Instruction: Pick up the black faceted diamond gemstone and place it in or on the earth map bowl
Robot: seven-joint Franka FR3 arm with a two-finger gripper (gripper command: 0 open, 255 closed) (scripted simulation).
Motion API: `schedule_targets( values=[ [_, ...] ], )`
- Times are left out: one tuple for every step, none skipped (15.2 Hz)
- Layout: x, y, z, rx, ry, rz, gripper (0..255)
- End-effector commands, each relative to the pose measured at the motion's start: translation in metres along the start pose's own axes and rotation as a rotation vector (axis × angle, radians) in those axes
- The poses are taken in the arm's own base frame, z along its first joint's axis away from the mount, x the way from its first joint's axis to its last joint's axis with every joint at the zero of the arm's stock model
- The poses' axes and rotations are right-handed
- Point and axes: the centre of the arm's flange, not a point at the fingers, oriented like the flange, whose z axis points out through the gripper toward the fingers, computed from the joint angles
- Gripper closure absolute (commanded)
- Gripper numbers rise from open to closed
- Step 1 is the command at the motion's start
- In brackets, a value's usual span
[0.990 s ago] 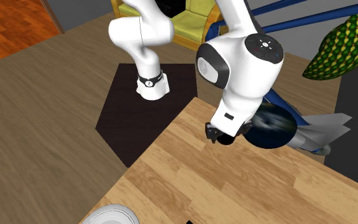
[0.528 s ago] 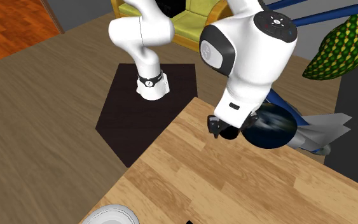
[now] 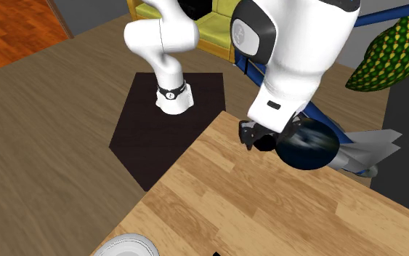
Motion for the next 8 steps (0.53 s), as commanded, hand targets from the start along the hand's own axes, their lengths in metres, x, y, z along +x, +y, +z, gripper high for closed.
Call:
schedule_targets(
  values=[
    [0.0,-0.001,-0.011,0.0,0.0,0.0,255],
    [0.0,-0.001,-0.016,0.0,0.0,0.0,255],
    [0.0,-0.001,-0.021,0.0,0.0,0.0,255],
    [0.0,-0.001,-0.027,0.0,0.0,0.0,255],
    [0.0,-0.001,-0.032,0.0,0.0,0.0,255],
    [0.0,-0.001,-0.034,0.0,0.0,0.0,255],
    [-0.002,-0.014,-0.033,0.0,0.0,0.0,255],
    [-0.003,-0.027,-0.033,0.0,0.0,0.0,255]
  ],
)
